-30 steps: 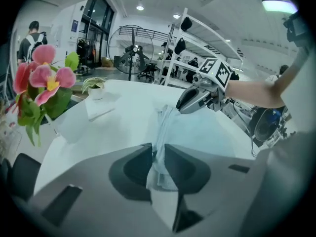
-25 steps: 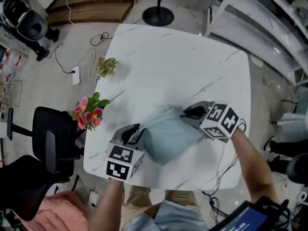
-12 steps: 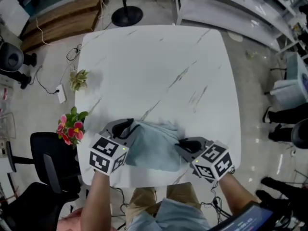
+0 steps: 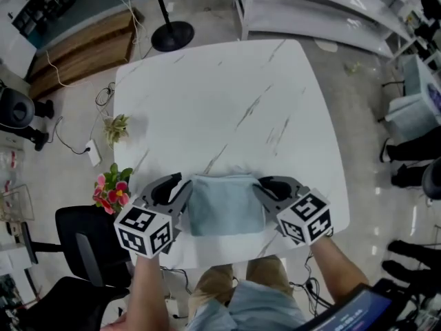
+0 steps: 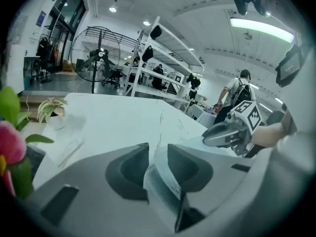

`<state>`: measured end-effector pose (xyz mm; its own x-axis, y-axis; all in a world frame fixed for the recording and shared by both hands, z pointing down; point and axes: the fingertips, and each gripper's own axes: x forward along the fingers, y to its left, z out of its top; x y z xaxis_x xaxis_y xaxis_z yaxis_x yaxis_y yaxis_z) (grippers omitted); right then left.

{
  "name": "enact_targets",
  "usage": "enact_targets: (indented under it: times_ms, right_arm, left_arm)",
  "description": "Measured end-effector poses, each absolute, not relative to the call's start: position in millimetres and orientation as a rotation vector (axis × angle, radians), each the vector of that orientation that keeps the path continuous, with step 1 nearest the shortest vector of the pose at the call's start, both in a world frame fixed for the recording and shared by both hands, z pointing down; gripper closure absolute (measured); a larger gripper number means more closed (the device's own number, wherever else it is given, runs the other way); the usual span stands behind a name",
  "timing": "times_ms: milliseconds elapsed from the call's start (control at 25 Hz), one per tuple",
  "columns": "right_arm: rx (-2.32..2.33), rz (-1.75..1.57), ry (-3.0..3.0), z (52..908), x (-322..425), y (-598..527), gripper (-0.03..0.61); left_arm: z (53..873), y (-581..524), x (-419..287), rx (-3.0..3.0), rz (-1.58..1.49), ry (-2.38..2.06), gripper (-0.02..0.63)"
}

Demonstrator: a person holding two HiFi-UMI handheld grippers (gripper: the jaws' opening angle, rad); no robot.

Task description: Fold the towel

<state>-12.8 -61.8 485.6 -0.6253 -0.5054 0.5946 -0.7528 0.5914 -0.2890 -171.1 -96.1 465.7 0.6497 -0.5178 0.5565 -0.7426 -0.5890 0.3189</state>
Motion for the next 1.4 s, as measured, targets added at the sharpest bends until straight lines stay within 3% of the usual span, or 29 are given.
enact_targets:
  times_ms: [240, 280, 320, 360, 680, 880, 960, 1200, 1400]
  right_arm:
    - [0.929, 0.771, -2.423, 487.2, -19.4, -76.8, 0.419]
    - [0.908, 0.763, -2.417, 490.7, -21.4, -78.3, 0.423]
    - [0.890, 0.739, -2.417, 491.6, -23.5, -78.9, 0.502]
    - [0.883, 0.705, -2.427, 488.6, -25.3, -79.1, 0.519]
    - [0.880, 0.558, -2.558, 456.7, -33.8, -86.4, 0.533]
    - [0.764, 0.648, -2.511, 486.6, -37.1, -89.4, 0.414]
    - [0.704, 0.674, -2.505, 491.4, -40.4, -90.3, 0.407]
    - [0.627, 0.585, -2.530, 485.1, -46.7, -86.6, 0.504]
    - [0.561, 0.471, -2.713, 437.5, -59.4, -80.4, 0.515]
  left_arm:
    - [475.2, -70.9, -186.9, 2.239, 0.534, -1.045, 0.492]
    - [479.3, -64.7, -187.4, 2.218, 0.543, -1.043, 0.492]
    - [482.6, -57.7, -187.0, 2.199, 0.551, -1.040, 0.492]
    - [484.9, -50.4, -185.9, 2.183, 0.555, -1.037, 0.492]
    - [496.8, -4.7, -178.9, 2.058, 0.525, -1.009, 0.483]
    - [470.7, 9.5, -174.8, 2.056, 0.418, -0.989, 0.478]
    - [459.7, 15.9, -170.8, 2.062, 0.378, -0.971, 0.475]
    - [479.4, 28.7, -158.6, 1.991, 0.353, -0.994, 0.418]
    - [501.1, 26.4, -159.9, 1.954, 0.363, -1.051, 0.405]
